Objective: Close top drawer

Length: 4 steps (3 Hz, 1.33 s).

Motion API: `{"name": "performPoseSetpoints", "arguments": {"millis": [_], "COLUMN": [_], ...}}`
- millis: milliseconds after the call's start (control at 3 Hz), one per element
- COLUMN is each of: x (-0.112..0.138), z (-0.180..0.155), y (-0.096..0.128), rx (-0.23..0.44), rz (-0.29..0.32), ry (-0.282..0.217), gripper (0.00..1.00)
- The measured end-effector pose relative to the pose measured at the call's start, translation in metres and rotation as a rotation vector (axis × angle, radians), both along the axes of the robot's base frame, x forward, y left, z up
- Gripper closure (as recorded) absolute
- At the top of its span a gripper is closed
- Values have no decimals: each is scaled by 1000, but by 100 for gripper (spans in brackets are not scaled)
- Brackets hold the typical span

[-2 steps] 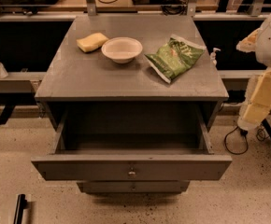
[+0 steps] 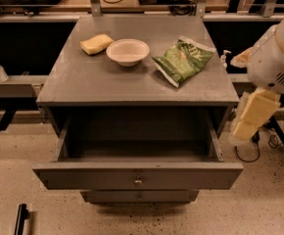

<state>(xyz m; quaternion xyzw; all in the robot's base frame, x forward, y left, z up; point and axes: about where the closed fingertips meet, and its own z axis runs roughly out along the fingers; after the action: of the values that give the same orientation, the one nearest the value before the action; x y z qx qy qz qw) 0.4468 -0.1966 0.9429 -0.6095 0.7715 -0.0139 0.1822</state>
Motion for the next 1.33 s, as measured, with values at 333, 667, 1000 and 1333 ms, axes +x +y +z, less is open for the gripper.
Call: {"name": "performPoseSetpoints", "arguments": {"millis": [333, 667, 1000, 1333], "x": [-11, -31, -38, -41], "z": [-45, -113, -179, -224], "y": [33, 53, 60, 61], "rx": [72, 161, 231, 287], "rz": [64, 90, 67, 41], "ry": [-20, -8, -2, -14], "gripper": [0, 0, 18, 41]}}
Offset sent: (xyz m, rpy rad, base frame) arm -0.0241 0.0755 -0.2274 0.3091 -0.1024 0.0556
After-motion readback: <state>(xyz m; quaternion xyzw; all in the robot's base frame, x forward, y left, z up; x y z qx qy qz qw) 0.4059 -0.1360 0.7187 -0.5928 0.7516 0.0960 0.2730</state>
